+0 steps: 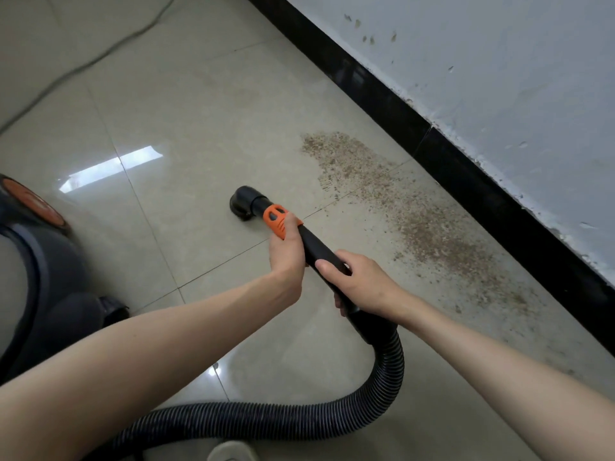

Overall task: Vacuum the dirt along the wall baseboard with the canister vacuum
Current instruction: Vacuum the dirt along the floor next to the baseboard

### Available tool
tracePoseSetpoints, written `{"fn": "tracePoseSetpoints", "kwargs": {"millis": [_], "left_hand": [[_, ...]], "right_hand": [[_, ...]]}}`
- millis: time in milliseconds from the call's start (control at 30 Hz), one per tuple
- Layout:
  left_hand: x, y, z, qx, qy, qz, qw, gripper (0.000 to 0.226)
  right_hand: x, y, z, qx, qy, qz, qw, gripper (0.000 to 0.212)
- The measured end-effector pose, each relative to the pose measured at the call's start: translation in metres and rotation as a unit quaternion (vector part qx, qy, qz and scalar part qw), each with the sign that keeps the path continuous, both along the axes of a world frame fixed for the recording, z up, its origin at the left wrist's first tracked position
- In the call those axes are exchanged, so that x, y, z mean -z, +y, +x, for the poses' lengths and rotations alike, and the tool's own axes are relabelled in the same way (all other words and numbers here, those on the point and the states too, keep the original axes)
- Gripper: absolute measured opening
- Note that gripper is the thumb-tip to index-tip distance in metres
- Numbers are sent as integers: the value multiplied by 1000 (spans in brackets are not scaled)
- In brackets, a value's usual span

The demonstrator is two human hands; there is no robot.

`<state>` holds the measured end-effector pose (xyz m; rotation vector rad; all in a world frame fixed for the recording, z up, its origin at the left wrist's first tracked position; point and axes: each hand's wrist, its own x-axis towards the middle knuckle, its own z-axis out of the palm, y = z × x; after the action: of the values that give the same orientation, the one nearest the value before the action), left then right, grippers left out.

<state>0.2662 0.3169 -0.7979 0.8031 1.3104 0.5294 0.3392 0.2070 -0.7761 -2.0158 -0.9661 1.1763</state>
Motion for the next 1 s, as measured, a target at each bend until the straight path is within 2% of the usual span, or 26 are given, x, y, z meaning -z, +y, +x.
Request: {"fn": "tracePoseSetpoints", "kwargs": {"millis": [67,133,333,467,633,800,1000], "left_hand": [[-4,-5,7,38,-26,-21,999,27],[-7,-11,15,82,-47,-41,995,30],[-5,-37,21,177,-41,-53,982,31],[-2,-59,19,226,-31,-69,971,31],[1,-69,26,251,-27,-70,965,32],[-5,-35,46,244,-12,-31,969,37],[-9,5,61,188,4,-47,981,39]], "right_hand": [[-4,-11,-7,35,-76,-11,996,44],[-7,-21,-11,70,-114,-20,991,51],[-12,-54,-11,96,-107,-54,988,41],[-8,-79,-22,113,-125,-90,982,45],[-6,-89,-26,143,-111,-94,979,48],[-6,-52,-7,151,-126,-78,977,44],[-4,-5,3,92,-181,-85,975,48]]}}
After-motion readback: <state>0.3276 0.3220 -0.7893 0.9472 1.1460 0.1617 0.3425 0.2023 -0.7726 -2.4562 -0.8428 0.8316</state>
